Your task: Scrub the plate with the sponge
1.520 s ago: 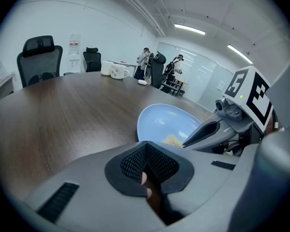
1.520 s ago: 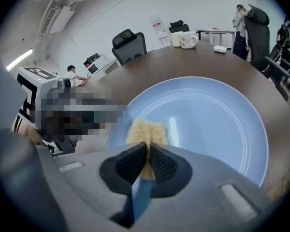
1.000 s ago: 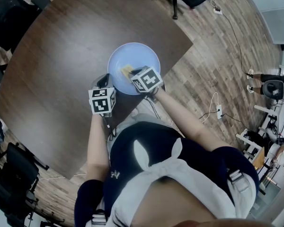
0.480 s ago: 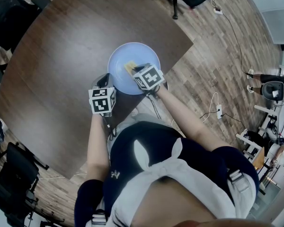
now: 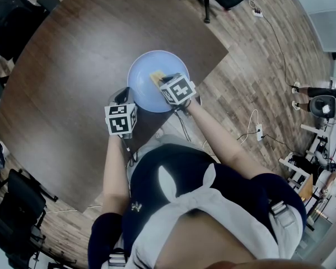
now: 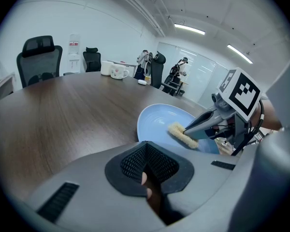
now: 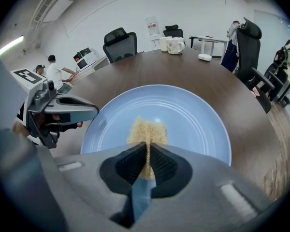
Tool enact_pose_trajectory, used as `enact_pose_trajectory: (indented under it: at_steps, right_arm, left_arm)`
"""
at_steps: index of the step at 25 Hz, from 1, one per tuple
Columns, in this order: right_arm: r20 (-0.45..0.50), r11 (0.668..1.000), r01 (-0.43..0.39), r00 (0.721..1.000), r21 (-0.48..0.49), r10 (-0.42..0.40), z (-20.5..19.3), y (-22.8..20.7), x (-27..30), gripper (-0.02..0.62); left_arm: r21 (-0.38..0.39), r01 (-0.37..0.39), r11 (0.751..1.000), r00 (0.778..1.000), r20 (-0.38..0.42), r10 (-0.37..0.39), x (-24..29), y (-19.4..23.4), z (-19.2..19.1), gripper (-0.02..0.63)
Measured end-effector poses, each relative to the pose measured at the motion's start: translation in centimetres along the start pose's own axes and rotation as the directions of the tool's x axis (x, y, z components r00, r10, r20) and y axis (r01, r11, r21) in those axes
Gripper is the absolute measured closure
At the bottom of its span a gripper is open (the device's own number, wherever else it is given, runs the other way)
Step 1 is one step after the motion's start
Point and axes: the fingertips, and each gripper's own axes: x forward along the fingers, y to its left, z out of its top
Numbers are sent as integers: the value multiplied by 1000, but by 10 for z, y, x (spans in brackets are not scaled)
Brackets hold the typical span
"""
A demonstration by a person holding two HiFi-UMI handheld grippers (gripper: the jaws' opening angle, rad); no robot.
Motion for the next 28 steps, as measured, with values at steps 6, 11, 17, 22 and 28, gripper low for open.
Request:
enact_pose_trajectory:
  at_steps: [6,11,17,22,28]
  right_arm:
    - [-15,1000,18,1000,-12,-18,0,-8,-3,574]
    - [-35,998,58,998,-29,-59,-1,-18,-3,572]
    - [-17,991,105,994,-82,-107,1,-21,-2,574]
    - [-3,973,150,988,-178,-153,9,-23,-7,572]
    - [-4,947,227,972,-227,-234,10,-37,-9,572]
  left_arm:
    - [-1,-1,1000,1000,1,1,0,-2,1,600]
    - [0,-3,1000,1000,-2,3,1,-1,-1,600]
    - [2,-2,1000,1000,-1,2,2,0,-1,600]
    - [4,-3,1000,1000,-3,3,2,-1,-1,600]
    - [1,0,1000,1000,-2,0,2,0,0,600]
